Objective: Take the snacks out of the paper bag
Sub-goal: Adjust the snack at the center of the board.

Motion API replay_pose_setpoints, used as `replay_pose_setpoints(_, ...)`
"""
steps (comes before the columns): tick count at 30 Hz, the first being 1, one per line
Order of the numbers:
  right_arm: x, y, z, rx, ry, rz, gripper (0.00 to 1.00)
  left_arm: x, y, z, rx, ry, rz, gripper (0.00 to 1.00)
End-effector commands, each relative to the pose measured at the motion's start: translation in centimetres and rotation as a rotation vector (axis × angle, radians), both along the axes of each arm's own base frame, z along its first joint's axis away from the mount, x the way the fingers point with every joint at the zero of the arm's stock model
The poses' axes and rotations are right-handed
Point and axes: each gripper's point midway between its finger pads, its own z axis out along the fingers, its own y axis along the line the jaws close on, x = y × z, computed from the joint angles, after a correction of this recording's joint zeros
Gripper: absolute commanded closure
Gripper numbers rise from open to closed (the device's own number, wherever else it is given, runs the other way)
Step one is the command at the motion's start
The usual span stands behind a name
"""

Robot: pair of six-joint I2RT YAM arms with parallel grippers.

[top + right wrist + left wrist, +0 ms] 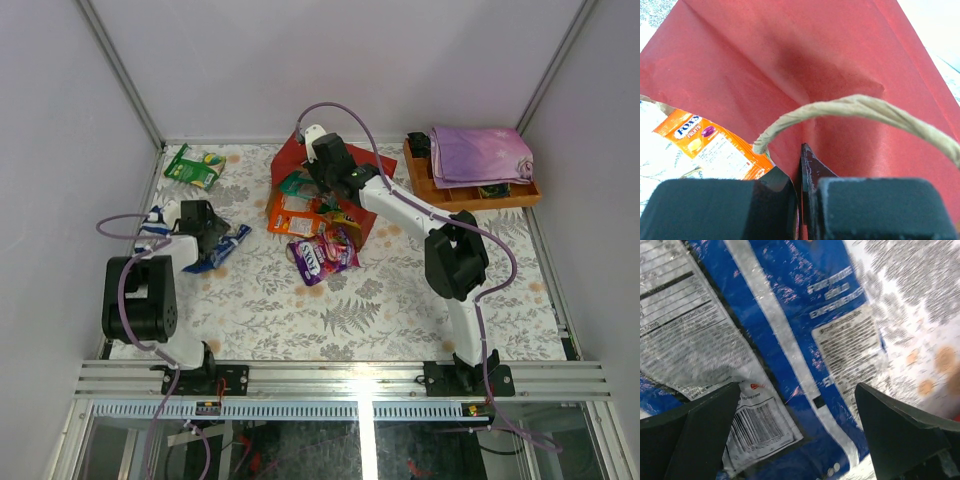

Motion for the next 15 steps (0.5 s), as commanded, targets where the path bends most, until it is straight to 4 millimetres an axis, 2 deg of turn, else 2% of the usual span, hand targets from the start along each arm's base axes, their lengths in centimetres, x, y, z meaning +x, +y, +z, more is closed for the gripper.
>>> replay_pose_setpoints(1, 0.0, -0.2, 5.2, 0.071, -0.090, -0.014, 1.00, 2.5, -0.7, -1.9, -0.094, -0.042, 0.064, 0.00)
replay_pose_setpoints(2, 0.0, -0.2, 5.1, 0.069, -0.088, -0.017, 1.00, 3.0, -0.8, -2.5, -0.104, -0.034, 0.071, 0.00)
replay_pose_setpoints(5, 0.0, -0.4, 4.9, 0.057, -0.089, -0.021, 1.00, 4.9, -1.1, -2.9, -0.138, -0.036, 0.081, 0.00)
replay_pose_setpoints(12, 0.4, -1.2, 4.6, 0.012, -0.105, -0.047, 1.00, 8.2, -0.5, -1.3, -0.125, -0.067, 0.077, 0.00)
replay_pose_setpoints(15, 0.5, -1.3, 4.3, 0.000, -0.104, -0.049, 1.00, 8.7, 0.2, -1.3, -0.096, -0.055, 0.060, 0.00)
